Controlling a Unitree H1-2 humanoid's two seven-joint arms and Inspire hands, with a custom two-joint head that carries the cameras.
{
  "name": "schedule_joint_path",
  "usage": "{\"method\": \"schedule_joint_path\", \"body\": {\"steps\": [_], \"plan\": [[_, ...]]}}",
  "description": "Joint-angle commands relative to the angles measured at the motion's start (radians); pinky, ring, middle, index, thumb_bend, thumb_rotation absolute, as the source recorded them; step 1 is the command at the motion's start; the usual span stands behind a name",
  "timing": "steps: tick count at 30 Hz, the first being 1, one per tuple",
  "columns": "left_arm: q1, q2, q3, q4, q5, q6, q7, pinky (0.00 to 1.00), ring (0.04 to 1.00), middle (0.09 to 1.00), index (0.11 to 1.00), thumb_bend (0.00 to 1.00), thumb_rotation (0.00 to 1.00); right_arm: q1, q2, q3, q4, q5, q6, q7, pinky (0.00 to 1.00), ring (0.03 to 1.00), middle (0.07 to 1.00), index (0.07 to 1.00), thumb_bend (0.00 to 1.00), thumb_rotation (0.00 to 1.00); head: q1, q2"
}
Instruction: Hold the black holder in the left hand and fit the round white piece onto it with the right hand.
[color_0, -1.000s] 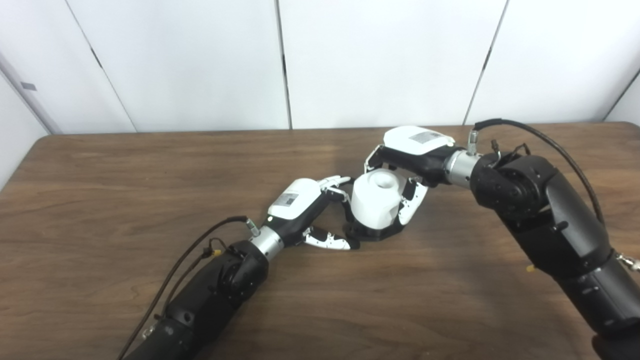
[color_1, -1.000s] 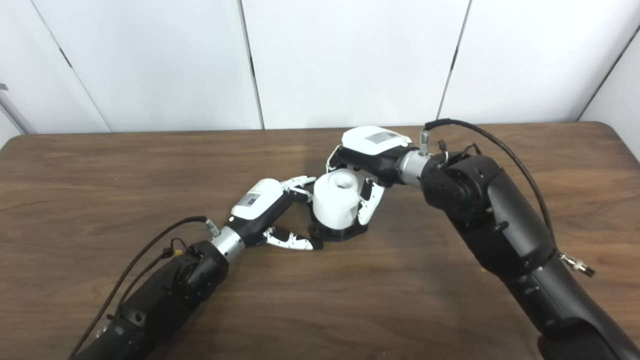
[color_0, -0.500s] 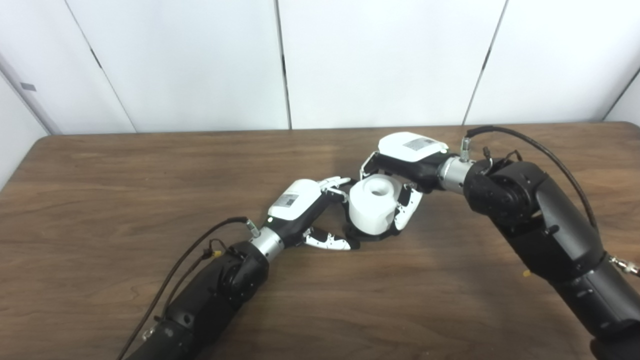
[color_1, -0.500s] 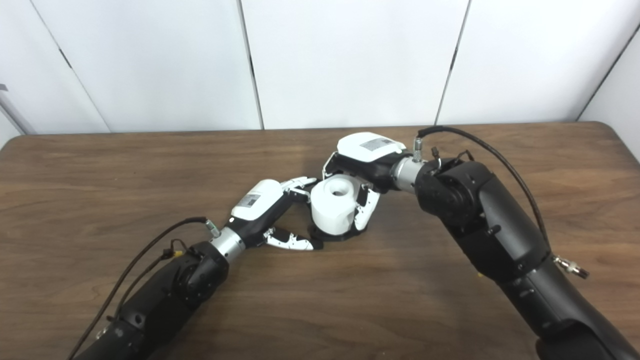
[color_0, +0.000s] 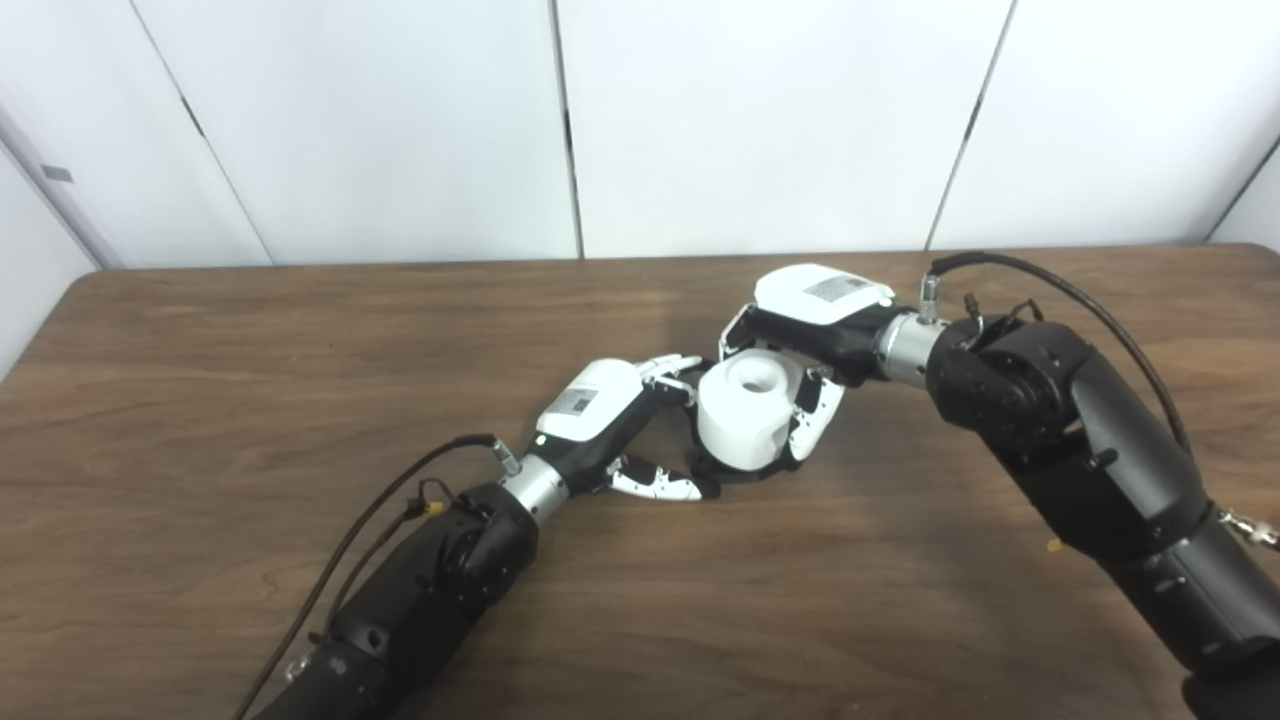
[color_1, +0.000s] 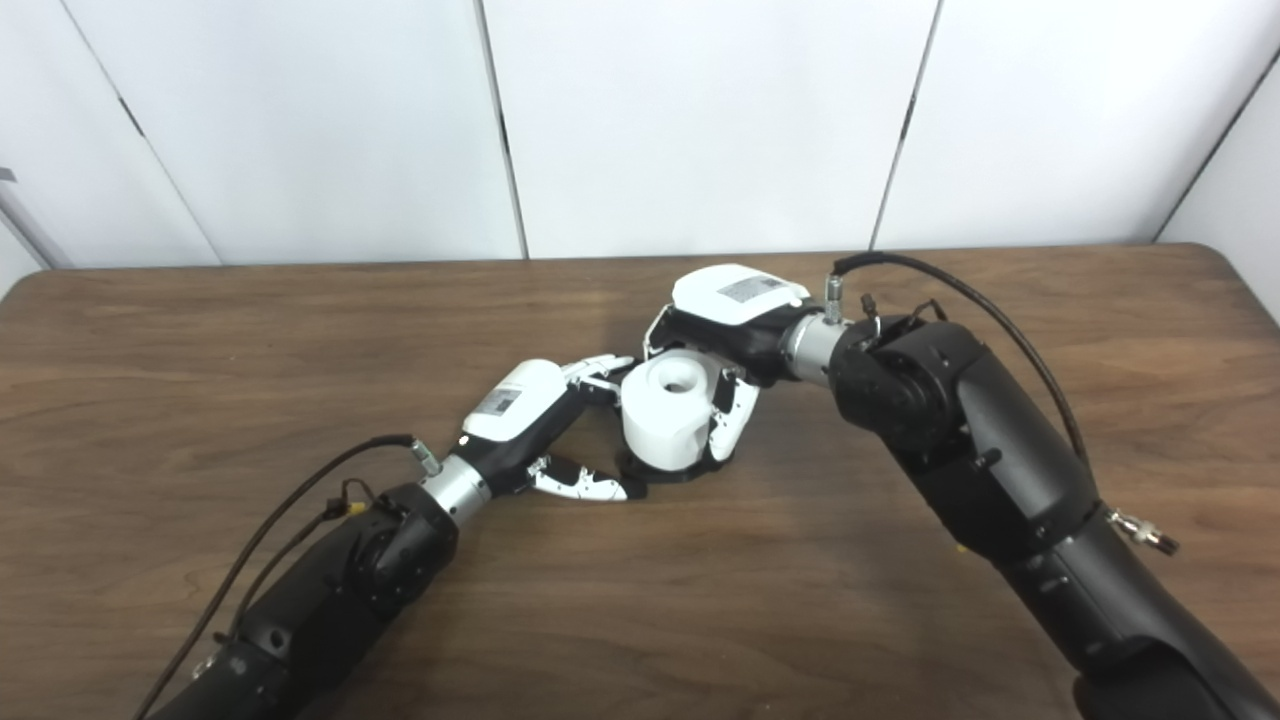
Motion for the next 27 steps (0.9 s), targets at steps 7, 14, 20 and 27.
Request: {"method": "schedule_joint_path", "body": {"steps": [7,14,20,27], "plan": [[0.039,0.007,-0.031,0.043,0.031,0.036,-0.091,0.82,0.909,0.900,0.476,0.52,0.07,-0.031,-0.031,-0.005,-0.030,0.001,0.010,0.037,0.63,0.741,0.707,0.480,0.53,0.14,-0.001,0.000],[0.038,0.000,-0.031,0.039,0.046,0.055,-0.089,0.82,0.908,0.899,0.477,0.52,0.07,-0.028,-0.014,-0.016,-0.042,0.013,0.035,0.032,0.63,0.752,0.715,0.480,0.52,0.14,0.004,0.000],[0.042,-0.014,-0.022,0.027,0.063,0.095,-0.079,0.82,0.891,0.893,0.481,0.52,0.08,-0.023,0.002,-0.025,-0.037,0.023,0.042,0.010,0.64,0.743,0.708,0.480,0.53,0.14,0.005,-0.001],[0.044,-0.030,-0.012,0.021,0.078,0.131,-0.077,0.87,0.899,0.900,0.484,0.52,0.08,-0.018,0.018,-0.032,-0.044,0.027,0.068,0.015,0.66,0.760,0.717,0.480,0.52,0.14,0.002,-0.001]]}}
